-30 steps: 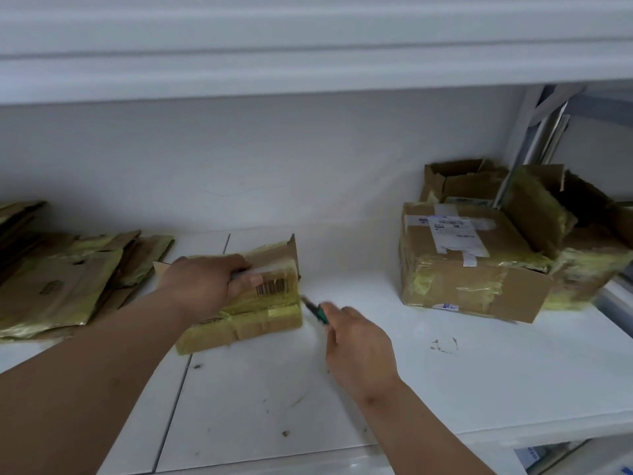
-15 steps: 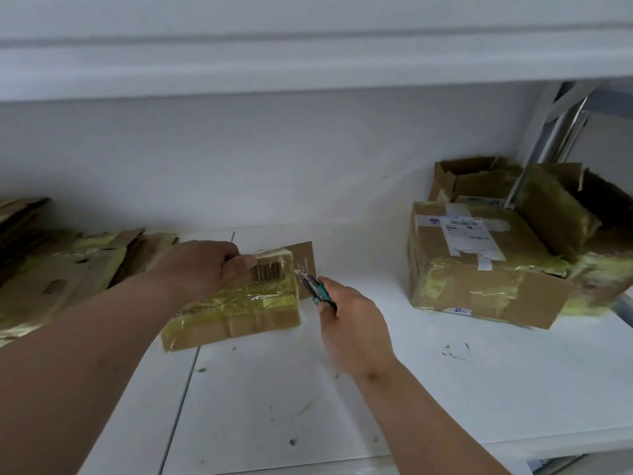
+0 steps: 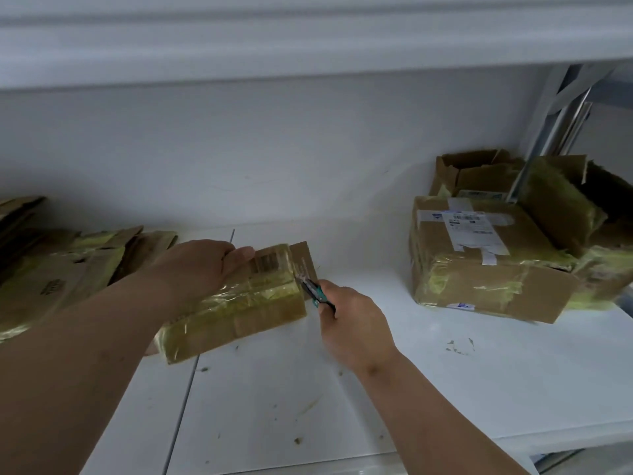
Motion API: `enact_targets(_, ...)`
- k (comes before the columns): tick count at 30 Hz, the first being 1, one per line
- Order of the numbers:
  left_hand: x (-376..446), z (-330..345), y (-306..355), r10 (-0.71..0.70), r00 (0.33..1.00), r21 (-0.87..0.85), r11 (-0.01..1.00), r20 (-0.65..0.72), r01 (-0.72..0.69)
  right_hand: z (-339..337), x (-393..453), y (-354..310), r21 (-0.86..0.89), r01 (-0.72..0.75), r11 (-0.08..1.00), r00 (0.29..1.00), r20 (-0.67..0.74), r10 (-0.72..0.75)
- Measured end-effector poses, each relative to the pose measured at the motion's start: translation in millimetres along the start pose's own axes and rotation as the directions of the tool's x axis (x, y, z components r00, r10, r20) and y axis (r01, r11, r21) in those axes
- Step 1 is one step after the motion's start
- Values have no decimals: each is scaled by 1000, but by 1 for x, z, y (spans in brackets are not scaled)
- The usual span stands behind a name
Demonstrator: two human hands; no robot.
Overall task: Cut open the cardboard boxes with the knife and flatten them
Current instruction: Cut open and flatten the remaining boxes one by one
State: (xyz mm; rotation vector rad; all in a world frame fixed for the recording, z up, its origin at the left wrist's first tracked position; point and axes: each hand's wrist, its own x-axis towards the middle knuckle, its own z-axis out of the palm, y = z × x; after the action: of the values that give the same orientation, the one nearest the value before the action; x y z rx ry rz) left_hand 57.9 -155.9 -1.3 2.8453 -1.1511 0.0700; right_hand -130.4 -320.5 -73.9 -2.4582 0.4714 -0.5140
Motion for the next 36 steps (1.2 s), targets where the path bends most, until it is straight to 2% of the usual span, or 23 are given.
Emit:
enact_targets(5, 4, 5, -6, 0, 999, 0, 1000, -32, 0, -3, -3, 4, -48, 0, 999, 997, 75, 3)
enact_targets(10, 0, 4, 2, -5, 999, 53, 999, -34, 7, -8, 1, 4, -76, -13, 997, 996, 87, 19)
enact_targets(14, -8, 2, 4, -32, 999, 47, 998, -24, 33, -3, 2, 0, -75, -12, 997, 999, 31, 15)
enact_targets(20, -14, 3, 5, -49, 998, 39, 998, -25, 50, -7, 4, -4, 69, -41, 997, 997, -69, 46)
enact_targets(25, -16, 3, 4, -66, 997, 28, 997, -26, 66, -7, 14, -11, -15, 21, 1000, 999, -31, -22)
enact_targets(28, -18, 3, 6, -68, 997, 32, 997, -35, 69, -6, 17, -15, -27, 24, 999, 999, -23, -25)
enact_targets(32, -22, 1, 8, -75, 997, 17, 997, -30, 75, -11, 22, -19, -1, 0, 1000, 996, -87, -1)
enact_targets(36, -24, 0, 9, -68, 997, 24, 997, -28, 69, -12, 22, -20, -50, 11, 999, 999, -50, -13)
